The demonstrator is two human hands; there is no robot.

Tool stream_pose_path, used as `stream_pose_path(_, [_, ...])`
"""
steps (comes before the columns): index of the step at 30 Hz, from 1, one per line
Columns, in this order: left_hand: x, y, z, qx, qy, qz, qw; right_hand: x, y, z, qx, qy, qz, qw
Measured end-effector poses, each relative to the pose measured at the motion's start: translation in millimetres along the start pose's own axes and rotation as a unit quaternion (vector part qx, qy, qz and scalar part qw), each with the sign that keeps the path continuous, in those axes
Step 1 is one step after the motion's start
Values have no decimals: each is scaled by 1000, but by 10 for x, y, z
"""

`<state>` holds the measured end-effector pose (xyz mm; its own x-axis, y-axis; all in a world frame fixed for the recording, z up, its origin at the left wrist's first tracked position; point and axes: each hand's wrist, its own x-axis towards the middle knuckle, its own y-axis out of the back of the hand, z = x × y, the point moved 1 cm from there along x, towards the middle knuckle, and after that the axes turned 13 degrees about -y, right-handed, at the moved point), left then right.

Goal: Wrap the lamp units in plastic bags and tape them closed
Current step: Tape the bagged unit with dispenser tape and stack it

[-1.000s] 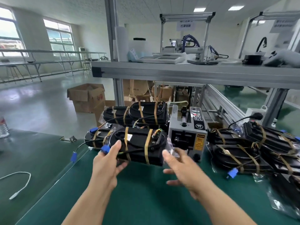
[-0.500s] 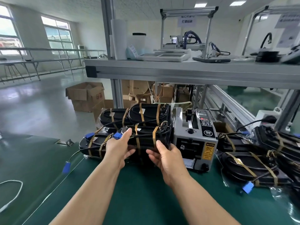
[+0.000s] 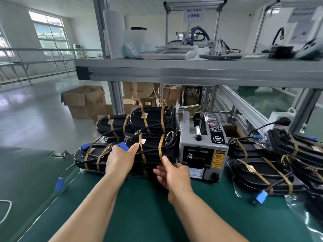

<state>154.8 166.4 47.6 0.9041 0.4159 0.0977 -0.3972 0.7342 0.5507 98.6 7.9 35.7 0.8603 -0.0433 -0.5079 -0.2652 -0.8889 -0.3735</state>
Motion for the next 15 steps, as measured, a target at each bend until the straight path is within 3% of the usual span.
stream_pose_path(3, [-7,7,43,4,6,-5,1000,-17,13,27,1,-20,5,1000])
stream_pose_path(8, [-154,-26,-9,-140,39,-4,989,-133,98,-13,3,-45,-9,999])
stream_pose_path(15, [-642,-28,-45,-358,50,75,929,-364,480,-152,0,-59,-46,997])
